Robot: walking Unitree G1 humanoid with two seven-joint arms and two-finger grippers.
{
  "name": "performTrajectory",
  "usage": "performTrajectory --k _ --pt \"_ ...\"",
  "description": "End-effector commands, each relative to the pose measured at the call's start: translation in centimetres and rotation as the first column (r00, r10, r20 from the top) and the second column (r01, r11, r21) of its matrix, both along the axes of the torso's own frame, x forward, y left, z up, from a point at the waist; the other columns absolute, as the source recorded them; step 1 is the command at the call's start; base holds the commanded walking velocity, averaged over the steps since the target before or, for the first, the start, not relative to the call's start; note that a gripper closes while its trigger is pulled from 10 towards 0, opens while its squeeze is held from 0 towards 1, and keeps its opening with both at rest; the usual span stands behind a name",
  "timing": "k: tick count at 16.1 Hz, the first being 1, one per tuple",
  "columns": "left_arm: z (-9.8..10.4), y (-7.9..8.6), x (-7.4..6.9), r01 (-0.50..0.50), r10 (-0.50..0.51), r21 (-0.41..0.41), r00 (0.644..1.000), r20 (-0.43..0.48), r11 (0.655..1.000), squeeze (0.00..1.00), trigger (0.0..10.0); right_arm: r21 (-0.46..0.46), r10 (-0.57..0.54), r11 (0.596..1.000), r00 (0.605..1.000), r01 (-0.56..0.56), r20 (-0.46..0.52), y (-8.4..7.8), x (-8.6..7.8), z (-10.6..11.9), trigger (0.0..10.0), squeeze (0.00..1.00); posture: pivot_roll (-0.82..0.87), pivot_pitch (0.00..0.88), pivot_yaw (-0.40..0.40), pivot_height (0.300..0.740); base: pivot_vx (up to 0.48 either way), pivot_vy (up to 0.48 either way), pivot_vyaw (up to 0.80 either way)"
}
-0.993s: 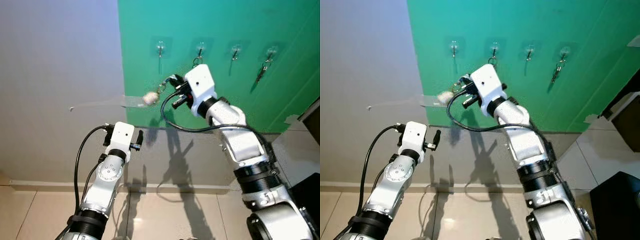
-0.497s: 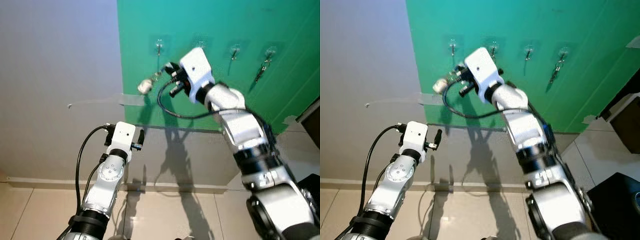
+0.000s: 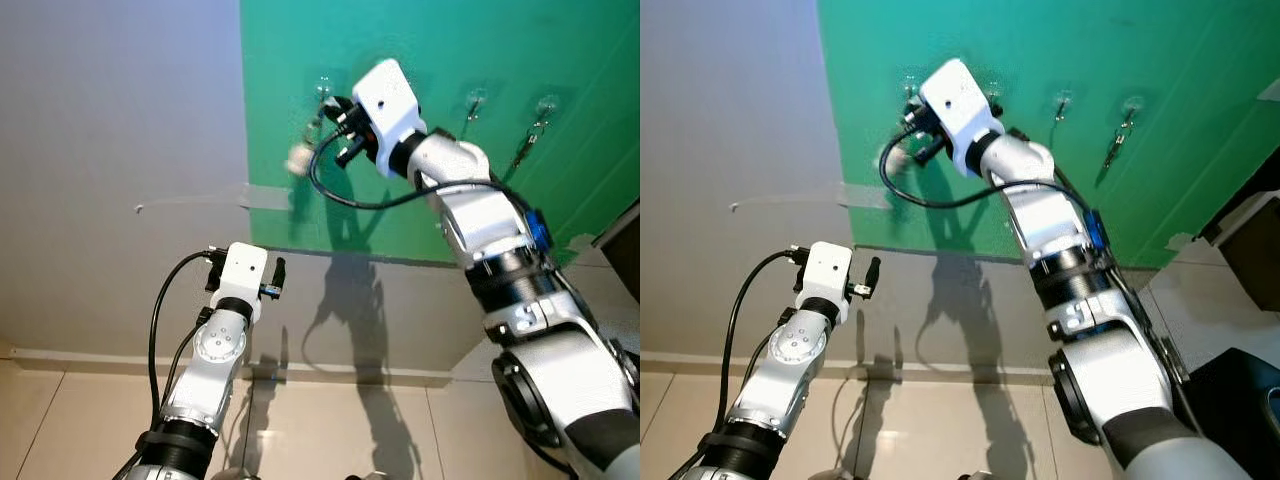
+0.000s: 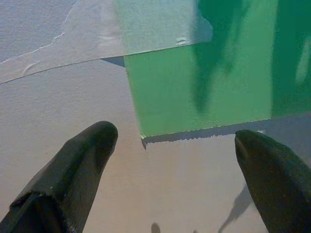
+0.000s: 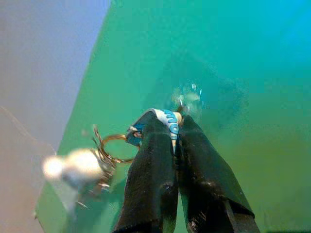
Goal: Hang keys on a hook
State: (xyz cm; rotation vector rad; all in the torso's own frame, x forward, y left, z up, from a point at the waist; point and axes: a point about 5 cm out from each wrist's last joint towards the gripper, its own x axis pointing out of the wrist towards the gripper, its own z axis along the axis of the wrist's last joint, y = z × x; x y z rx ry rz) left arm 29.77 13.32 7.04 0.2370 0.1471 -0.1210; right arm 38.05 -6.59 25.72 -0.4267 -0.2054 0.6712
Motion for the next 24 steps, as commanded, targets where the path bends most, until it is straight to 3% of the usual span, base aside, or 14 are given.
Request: performTrajectory --k 1,7,10,13,14,18,19,21,24 --pt "0.3 -0.3 0.0 0.005 -0.005 0.000 1.000 0.016 1.000 0.00 10.0 -0.008 0.007 1.000 1.000 -0.007 0.022 -0.2 0.1 0.7 10.0 0.00 0.09 0.000 -0.113 0.740 0.000 0.000 0.00" --pt "0.3 -0.2 0.0 -0.004 0.004 -0.002 1.000 0.018 1.000 0.00 10.0 -0.011 0.022 1.000 1.000 -0.022 -0.013 -0.1 1.2 0.6 10.0 0.00 0.09 0.000 -0.120 0.740 0.000 0.000 0.00" --pt "0.3 0.1 -0.1 -0.009 0.009 -0.001 1.000 0.014 1.000 0.00 10.0 0.015 -0.015 1.000 0.992 0.017 -0.129 -0.6 2.0 -1.5 10.0 0.00 0.10 0.000 -0.120 0.740 0.000 0.000 0.00" --pt "0.3 0.5 -0.2 -0.012 0.012 -0.002 1.000 0.007 1.000 0.00 10.0 0.088 -0.059 0.992 0.943 0.092 -0.328 -1.7 2.6 -4.4 10.0 0.00 0.12 0.000 -0.116 0.740 0.000 0.000 0.00" --pt "0.3 0.5 -0.2 -0.012 0.012 -0.002 1.000 0.007 1.000 0.00 10.0 0.104 -0.061 0.989 0.933 0.104 -0.354 -1.8 2.6 -4.7 10.0 0.00 0.12 0.000 -0.116 0.740 0.000 0.000 0.00" --pt "0.2 0.7 -0.4 -0.019 0.019 0.000 1.000 -0.005 1.000 0.00 10.0 0.245 -0.085 0.937 0.840 0.251 -0.535 -3.1 2.7 -6.8 10.0 0.00 0.12 0.000 -0.113 0.740 0.000 0.000 0.00" --pt "0.2 0.7 -0.3 -0.018 0.018 0.000 1.000 -0.009 1.000 0.00 10.0 0.299 -0.082 0.902 0.803 0.312 -0.590 -3.5 2.8 -7.1 10.0 0.00 0.12 0.000 -0.112 0.740 0.000 0.000 0.00" --pt "0.2 0.7 -0.3 -0.011 0.011 -0.001 1.000 -0.012 1.000 0.00 10.0 0.355 -0.080 0.852 0.765 0.386 -0.639 -3.9 2.8 -7.3 10.0 0.00 0.12 0.000 -0.110 0.740 0.000 0.000 0.00" --pt "0.3 0.6 -0.3 -0.008 0.008 -0.001 1.000 -0.014 1.000 0.00 10.0 0.396 -0.066 0.819 0.754 0.415 -0.654 -4.0 3.0 -6.8 10.0 0.00 0.11 0.000 -0.108 0.740 0.000 0.000 0.00"
